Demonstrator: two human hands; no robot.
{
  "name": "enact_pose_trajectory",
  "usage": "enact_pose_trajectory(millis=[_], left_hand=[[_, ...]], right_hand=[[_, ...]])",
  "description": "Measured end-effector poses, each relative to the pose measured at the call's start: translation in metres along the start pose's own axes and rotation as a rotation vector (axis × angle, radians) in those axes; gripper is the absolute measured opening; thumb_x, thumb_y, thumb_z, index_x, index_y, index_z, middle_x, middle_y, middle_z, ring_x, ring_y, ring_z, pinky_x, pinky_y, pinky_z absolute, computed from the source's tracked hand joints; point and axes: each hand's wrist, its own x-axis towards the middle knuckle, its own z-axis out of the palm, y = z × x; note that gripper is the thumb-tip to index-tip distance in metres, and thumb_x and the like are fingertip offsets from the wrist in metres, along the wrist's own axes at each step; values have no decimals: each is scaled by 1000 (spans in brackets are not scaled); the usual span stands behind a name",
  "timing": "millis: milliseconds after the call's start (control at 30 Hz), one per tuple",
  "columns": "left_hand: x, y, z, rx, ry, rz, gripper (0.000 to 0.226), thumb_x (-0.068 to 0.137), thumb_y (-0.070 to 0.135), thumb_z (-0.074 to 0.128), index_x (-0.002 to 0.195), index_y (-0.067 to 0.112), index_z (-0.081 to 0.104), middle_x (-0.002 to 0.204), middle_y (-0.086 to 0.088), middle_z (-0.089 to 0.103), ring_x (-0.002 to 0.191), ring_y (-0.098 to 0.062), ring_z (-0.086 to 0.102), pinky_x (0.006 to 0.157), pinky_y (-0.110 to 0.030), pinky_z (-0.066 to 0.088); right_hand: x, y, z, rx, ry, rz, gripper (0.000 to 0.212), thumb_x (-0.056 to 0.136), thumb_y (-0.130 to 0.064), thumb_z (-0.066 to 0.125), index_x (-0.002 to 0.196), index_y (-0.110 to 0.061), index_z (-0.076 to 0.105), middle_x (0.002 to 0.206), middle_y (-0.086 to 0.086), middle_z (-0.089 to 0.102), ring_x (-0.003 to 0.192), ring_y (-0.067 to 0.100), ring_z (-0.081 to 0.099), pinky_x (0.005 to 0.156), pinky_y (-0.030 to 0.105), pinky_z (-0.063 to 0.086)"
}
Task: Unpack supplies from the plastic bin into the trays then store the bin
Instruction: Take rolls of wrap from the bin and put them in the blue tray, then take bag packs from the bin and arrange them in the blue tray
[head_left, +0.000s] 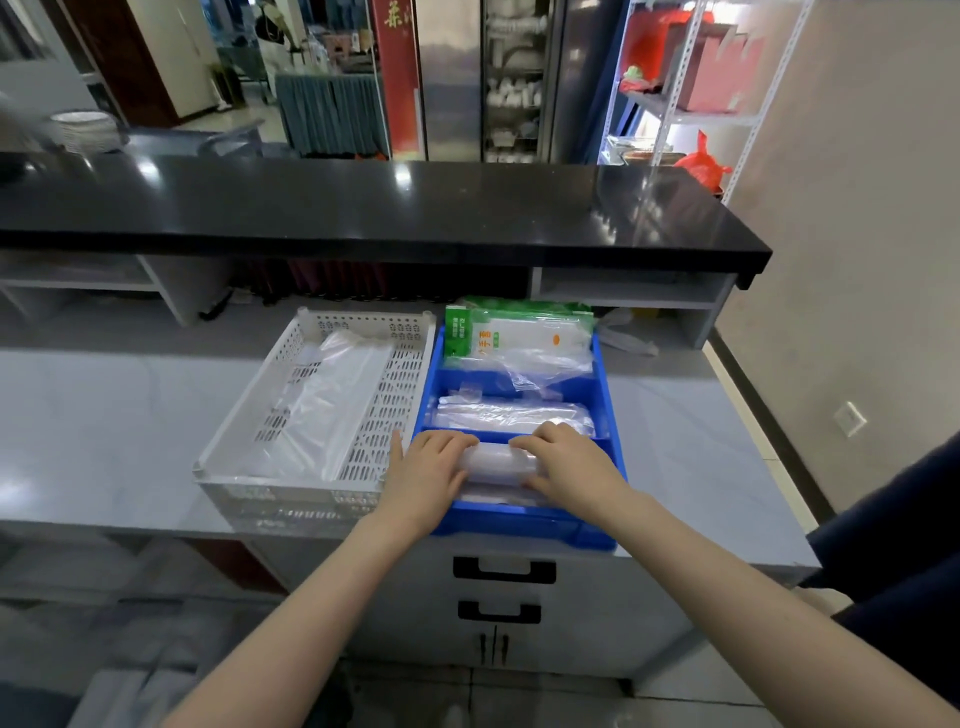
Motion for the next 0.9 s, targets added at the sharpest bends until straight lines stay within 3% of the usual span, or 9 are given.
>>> enact_pose_trajectory(millis=[133, 300, 467, 600, 733, 900], left_hand=[[-15, -15, -9, -58, 59, -4, 45, 87, 23, 60, 131, 25, 49, 135, 4, 51, 126, -19, 43, 111, -44, 28], [-61, -44, -23, -161, 206, -79, 42, 86, 17, 64, 126, 18, 55, 130, 0, 56, 121, -19, 48, 107, -34, 38], [-129, -82, -43, -149, 275, -306, 35, 86, 15, 62, 121, 17, 60, 120, -2, 59, 114, -19, 53, 99, -36, 43], [-201, -113, -46, -139, 236, -537, 31, 88, 15, 60, 119, 14, 60, 113, -5, 62, 107, -22, 55, 93, -38, 45], [-287, -149, -33, -206, 187, -796, 21, 89, 15, 58, 109, 15, 65, 107, -2, 66, 101, -20, 59, 84, -30, 46], [-372, -188, -14, -324, 135, -1106, 24, 85, 15, 58, 108, 18, 63, 101, -1, 66, 97, -19, 61, 80, -30, 46]], right_hand=[[6, -7, -2, -16, -47, -25, 49, 87, -32, 60, 134, -27, 48, 126, 1, 53, 114, 22, 48, 92, 37, 45], [17, -45, -1, 7, 0, -206, 46, 88, -34, 61, 132, -22, 52, 127, 1, 54, 113, 22, 50, 95, 36, 43], [37, -123, 12, 93, -16, -413, 39, 88, -27, 60, 126, -19, 57, 125, 3, 56, 114, 24, 50, 96, 40, 43], [44, -186, 39, 88, -93, -574, 39, 90, -27, 58, 128, -19, 56, 126, 5, 54, 116, 25, 49, 95, 37, 42], [45, -250, 76, 75, -205, -720, 39, 88, -26, 60, 126, -19, 57, 126, 5, 54, 116, 24, 50, 93, 36, 44], [57, -328, 135, 43, -332, -861, 34, 90, -27, 56, 123, -18, 60, 123, 6, 56, 110, 26, 52, 88, 42, 48]])
